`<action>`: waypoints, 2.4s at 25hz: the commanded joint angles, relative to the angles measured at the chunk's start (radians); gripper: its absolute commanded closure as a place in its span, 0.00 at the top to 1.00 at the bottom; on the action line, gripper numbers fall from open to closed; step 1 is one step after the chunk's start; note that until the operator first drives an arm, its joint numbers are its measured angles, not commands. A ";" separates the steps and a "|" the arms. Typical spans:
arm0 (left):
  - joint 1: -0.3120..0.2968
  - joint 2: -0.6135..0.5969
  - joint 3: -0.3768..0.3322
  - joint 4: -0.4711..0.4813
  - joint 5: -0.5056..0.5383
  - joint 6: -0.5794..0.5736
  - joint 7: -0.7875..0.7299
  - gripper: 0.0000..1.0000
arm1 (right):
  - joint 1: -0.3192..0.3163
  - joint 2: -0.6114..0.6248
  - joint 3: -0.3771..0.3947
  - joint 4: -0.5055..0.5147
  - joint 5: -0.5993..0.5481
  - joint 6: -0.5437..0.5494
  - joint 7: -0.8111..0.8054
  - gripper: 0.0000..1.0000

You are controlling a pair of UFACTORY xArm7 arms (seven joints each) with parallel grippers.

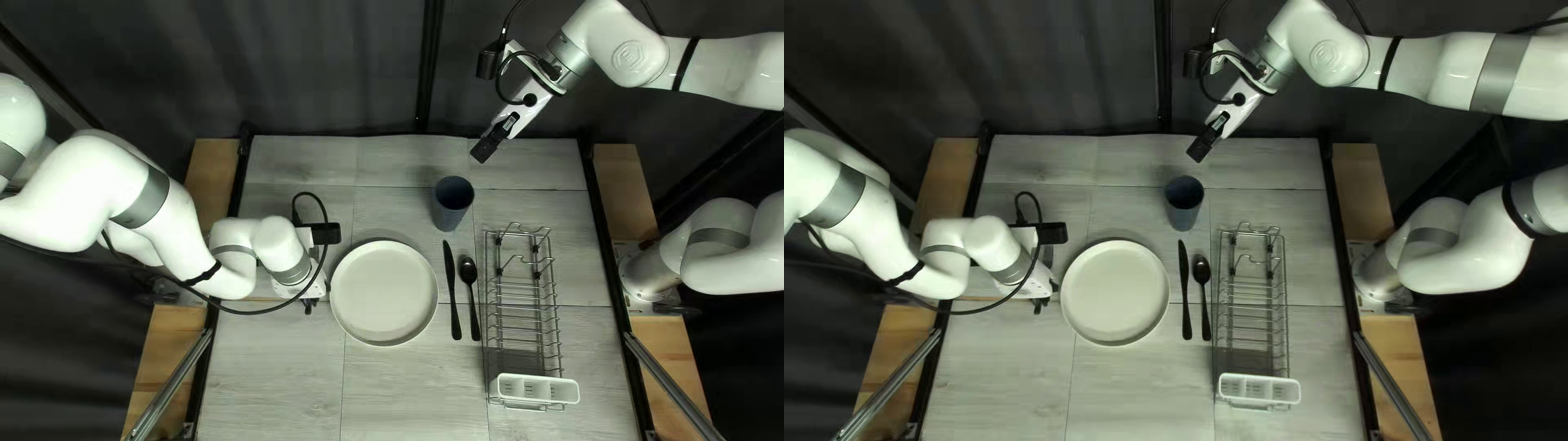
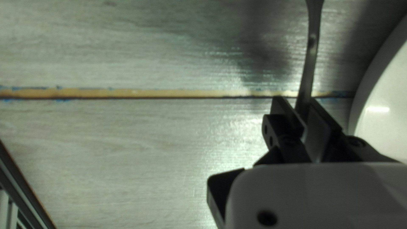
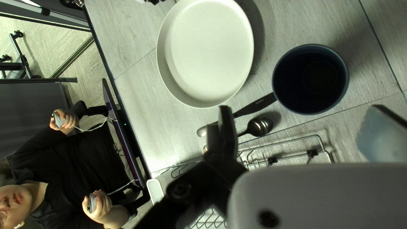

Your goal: Pick up and place plate onto table. Place down one fork to the left of the plate. Place spoon and knife to the right of the plate. Place cup above the knife and spoon

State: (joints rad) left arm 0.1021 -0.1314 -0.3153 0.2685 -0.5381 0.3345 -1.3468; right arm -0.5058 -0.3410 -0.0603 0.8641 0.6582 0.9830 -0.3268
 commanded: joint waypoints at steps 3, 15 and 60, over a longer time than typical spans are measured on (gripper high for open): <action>0.000 -0.031 -0.003 -0.003 0.004 0.030 -0.014 1.00 | 0.000 0.000 0.000 0.000 0.000 0.000 0.000 1.00; 0.079 -0.336 -0.113 0.239 0.316 0.563 -0.178 1.00 | 0.000 0.000 0.000 0.000 0.000 0.000 0.000 1.00; -0.137 -0.795 0.020 0.240 0.491 0.984 0.299 1.00 | -0.068 -0.205 0.003 -0.042 -0.177 0.150 0.055 1.00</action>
State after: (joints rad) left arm -0.0354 -0.9268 -0.2952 0.5089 -0.0471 1.3180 -1.0482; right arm -0.5551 -0.5006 -0.0637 0.8365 0.5227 1.1063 -0.2882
